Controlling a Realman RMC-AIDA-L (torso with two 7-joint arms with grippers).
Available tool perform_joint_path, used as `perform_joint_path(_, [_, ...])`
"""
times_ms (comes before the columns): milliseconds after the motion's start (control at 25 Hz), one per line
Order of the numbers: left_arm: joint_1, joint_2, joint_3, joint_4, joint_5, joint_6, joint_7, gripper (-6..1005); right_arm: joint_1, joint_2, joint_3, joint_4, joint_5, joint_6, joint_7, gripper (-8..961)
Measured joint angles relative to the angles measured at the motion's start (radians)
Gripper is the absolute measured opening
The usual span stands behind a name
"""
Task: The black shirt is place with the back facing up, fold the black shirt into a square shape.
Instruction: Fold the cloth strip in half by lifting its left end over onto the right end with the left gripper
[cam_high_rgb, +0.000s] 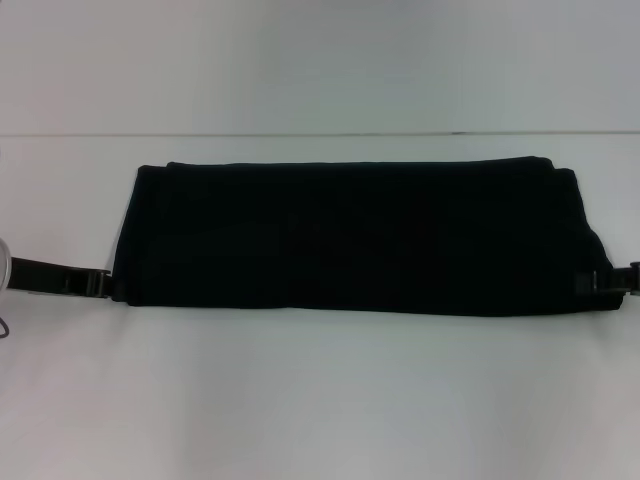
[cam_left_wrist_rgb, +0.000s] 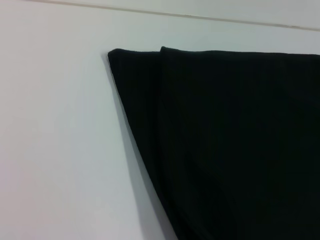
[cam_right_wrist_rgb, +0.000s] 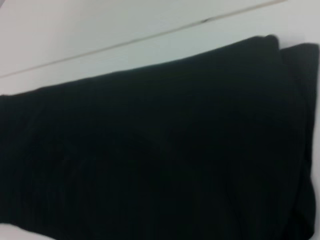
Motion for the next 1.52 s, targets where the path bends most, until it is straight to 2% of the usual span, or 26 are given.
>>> perform_joint_path(240, [-0.001, 0.0, 0.0, -0.001, 0.0, 0.0, 0.001, 46, -0.005, 0.005, -0.016, 0.0, 0.0, -0.003, -0.026, 667])
perform_joint_path(640, [-0.001, -0.001, 0.0, -0.001, 0.0, 0.0, 0.001, 65, -0.023, 0.007, -0.009, -0.01, 0.0, -0.001, -0.031, 192])
perform_joint_path(880, [0.005, 0.002, -0.008, 0.004, 0.0, 0.011, 0.001, 76, -0.042, 0.004, -0.007, -0.013, 0.003, 0.002, -0.032, 11])
perform_joint_path(1520, [0.015, 0.011, -0.027, 0.021, 0.009, 0.027, 0.003, 106, -0.071, -0.009, 0.032, -0.017, 0.011, -0.025, -0.059, 20])
